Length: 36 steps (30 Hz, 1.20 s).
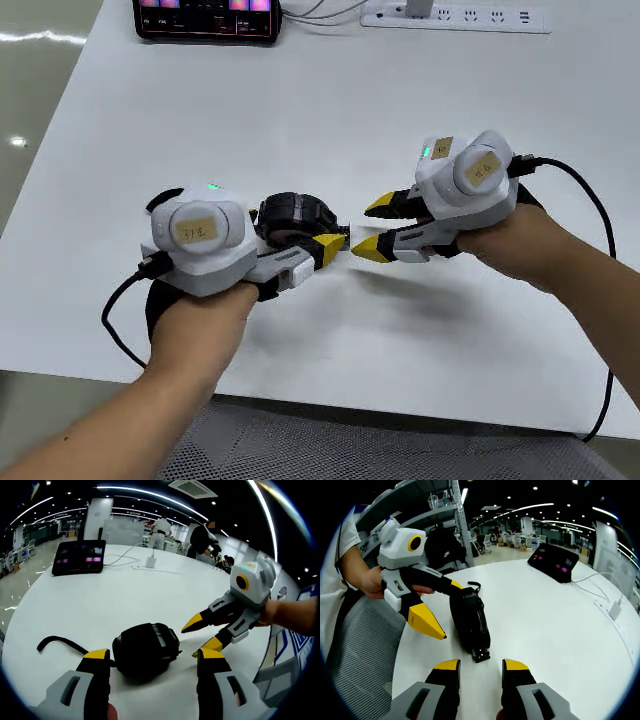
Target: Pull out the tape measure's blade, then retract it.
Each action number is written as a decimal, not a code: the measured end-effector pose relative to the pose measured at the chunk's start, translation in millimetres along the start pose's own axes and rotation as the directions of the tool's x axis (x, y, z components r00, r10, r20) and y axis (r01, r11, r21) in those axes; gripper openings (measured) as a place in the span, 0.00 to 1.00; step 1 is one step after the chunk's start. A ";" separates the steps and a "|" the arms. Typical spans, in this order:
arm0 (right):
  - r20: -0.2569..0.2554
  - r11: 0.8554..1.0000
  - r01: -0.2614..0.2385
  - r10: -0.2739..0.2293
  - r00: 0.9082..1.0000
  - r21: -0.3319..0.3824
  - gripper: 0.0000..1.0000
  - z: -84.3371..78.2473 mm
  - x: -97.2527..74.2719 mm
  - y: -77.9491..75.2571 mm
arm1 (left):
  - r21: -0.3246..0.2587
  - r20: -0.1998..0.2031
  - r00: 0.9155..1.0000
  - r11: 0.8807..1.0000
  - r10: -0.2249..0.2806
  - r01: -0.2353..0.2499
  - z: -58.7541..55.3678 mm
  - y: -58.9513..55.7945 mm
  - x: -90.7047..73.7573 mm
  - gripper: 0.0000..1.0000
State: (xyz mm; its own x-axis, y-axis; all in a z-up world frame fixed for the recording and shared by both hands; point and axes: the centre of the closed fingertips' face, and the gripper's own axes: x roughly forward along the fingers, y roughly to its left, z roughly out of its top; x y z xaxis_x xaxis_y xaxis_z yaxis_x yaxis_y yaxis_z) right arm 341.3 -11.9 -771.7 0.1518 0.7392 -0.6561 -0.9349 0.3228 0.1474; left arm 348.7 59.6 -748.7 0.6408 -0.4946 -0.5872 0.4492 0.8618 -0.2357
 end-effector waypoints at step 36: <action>0.062 0.984 0.160 -0.166 0.984 0.082 0.45 -30.5 -70.4 9.7 | 0.224 -0.069 0.991 0.966 -0.112 0.125 -19.2 17.5 -43.4 0.70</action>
State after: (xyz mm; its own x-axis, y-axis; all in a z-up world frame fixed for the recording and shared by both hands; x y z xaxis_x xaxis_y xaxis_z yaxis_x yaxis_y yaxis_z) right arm 311.7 -78.8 -746.7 0.3243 0.7108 -0.6242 -0.8689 0.4847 0.1005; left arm 316.8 98.3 -742.2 0.5416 -0.5790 -0.6094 0.6538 0.7458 -0.1275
